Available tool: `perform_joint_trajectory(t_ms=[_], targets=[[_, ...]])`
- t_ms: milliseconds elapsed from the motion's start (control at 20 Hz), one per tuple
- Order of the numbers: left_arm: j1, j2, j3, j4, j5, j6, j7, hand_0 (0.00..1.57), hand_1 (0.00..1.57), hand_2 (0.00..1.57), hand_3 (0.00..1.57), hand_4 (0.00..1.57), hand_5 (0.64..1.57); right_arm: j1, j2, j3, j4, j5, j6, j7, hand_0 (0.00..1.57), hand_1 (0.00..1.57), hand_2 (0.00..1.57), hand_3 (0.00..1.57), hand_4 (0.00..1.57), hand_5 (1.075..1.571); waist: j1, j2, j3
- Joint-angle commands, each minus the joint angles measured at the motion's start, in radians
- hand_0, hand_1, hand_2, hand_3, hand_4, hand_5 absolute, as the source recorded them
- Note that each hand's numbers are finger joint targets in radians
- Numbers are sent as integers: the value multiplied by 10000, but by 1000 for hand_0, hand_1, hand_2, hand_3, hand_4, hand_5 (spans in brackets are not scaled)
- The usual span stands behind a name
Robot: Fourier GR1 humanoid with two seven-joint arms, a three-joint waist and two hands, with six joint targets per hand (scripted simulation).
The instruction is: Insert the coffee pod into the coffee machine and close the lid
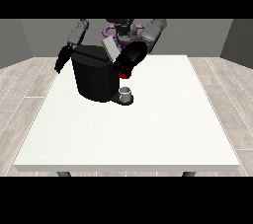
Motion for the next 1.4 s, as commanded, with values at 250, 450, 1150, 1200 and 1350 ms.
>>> perform_joint_trajectory(t_ms=[250, 450, 1150, 1200, 1350], targets=[[317, -301, -73, 118, -311, 616, 51, 0, 0, 526, 441, 0, 1571, -240, -202, -269, 167, -38, -41, 375, 0, 0, 0, 0, 147, 1571, 197, -255, -25], [572, -196, -43, 394, -351, 417, 26, 0, 0, 362, 253, 0, 1571, 654, 557, 288, 31, 289, -514, 201, 0, 0, 0, 0, 0, 1571, 145, -654, -26], [2722, -3068, 1284, -425, 2255, -539, 39, 0, 0, 151, 0, 0, 1571, 2489, -165, -1042, 2014, -561, -6, -810, 0, 0, 0, 0, 0, 1571, 2508, -3829, -37], [3092, -3264, 1793, -368, 2755, -322, 3, 0, 0, 0, 0, 198, 1571, 2475, -79, -1099, 1959, -603, -130, -792, 0, 0, 0, 0, 0, 1571, 2869, -3922, -48], [4392, -4255, 2443, -290, 3802, -288, -519, 0, 0, 0, 0, 467, 1571, 2977, -88, -1109, 2046, -527, -211, -556, 0, 0, 0, 0, 0, 1571, 3531, -4672, -61]])
